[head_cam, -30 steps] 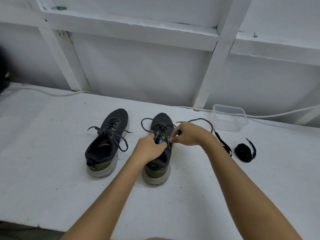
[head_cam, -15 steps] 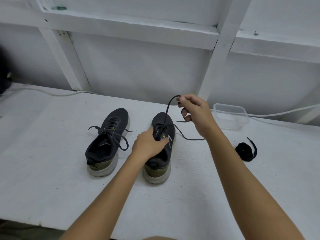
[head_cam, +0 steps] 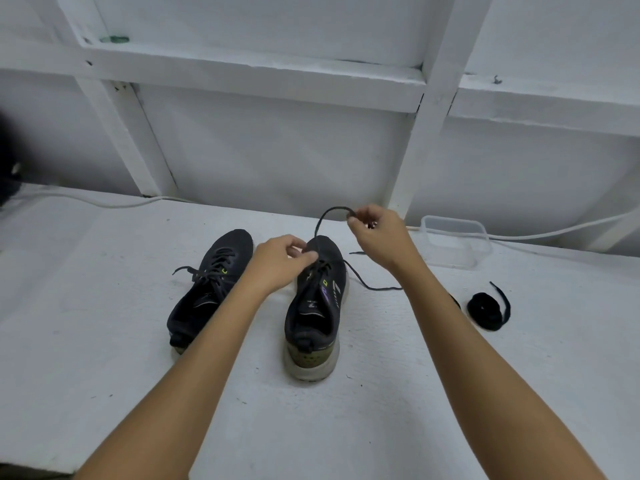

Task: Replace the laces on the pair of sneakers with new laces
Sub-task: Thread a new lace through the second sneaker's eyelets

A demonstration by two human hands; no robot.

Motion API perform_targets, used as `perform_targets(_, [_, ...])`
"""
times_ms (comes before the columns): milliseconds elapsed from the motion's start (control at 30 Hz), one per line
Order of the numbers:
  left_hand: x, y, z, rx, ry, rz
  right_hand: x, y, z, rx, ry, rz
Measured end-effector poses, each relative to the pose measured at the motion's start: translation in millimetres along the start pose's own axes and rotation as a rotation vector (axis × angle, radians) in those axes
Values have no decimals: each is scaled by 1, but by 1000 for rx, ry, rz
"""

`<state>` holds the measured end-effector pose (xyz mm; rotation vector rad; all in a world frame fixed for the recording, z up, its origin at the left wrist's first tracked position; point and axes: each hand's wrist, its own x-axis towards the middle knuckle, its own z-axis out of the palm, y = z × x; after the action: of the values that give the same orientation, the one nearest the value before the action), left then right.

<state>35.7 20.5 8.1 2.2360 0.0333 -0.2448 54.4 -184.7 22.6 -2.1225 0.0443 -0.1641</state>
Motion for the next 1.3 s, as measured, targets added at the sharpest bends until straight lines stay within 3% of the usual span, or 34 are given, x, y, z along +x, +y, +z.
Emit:
perform_targets(133, [-13,-11,13,72,-73,-115,-11,20,8,-195,-138,110])
perform_targets(267, [-31,-11,31,-10,-122,-101,-20,21,17,-236,-280,94])
perform_targets(367, [-33,-12,45,59,-128,-63,-24,16,28,-247,-363,114])
perform_targets(500, [-30,-15,50,100,-122,-79,-22,14,42,-153,-271,173])
perform_targets(667, [-28,-17,53,122,-67,-91,-26,18,44,35,-322,208])
perform_targets(833, [-28,-20,54,121,-109,-157,-29,17,41,217,-199,98])
perform_targets(1067, [-30,-13,48,93,-83,-171,-29,10,36,54,-215,-23])
perform_targets(1300, [0,-1,33,117,186,-27,-9,3,22,47,-16,-155])
